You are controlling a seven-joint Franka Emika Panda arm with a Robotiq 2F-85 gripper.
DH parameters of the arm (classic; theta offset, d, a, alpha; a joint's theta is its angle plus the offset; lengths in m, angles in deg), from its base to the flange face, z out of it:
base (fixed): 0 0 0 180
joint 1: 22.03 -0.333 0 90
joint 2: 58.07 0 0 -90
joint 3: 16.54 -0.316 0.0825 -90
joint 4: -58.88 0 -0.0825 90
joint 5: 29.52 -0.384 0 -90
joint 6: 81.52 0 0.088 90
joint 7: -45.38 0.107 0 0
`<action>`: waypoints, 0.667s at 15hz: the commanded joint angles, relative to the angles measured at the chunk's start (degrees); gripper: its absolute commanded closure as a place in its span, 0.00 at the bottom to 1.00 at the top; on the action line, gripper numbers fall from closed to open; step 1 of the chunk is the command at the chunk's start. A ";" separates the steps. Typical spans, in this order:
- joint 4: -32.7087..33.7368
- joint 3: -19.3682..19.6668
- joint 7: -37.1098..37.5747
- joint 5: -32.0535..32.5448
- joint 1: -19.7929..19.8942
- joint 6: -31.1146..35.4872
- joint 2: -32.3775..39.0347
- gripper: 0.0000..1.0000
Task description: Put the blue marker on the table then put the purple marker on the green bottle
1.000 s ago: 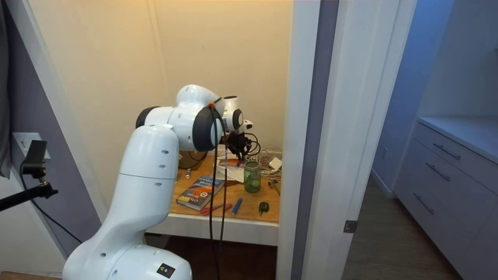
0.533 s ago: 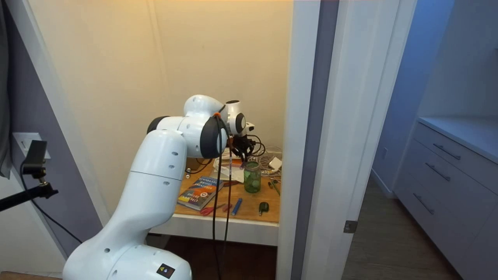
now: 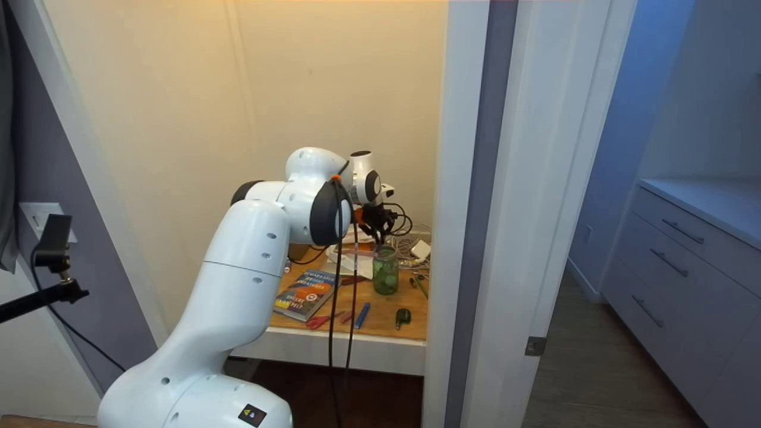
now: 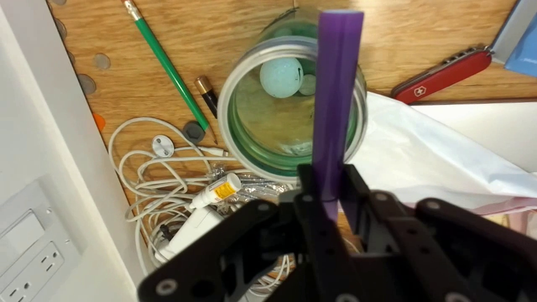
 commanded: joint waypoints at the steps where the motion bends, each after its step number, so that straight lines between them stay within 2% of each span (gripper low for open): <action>1: 1.76 -0.60 -1.09 0.86 0.82 0.39 1.42 0.96; 10: 1.19 -0.51 -0.81 0.73 1.10 0.47 1.69 0.96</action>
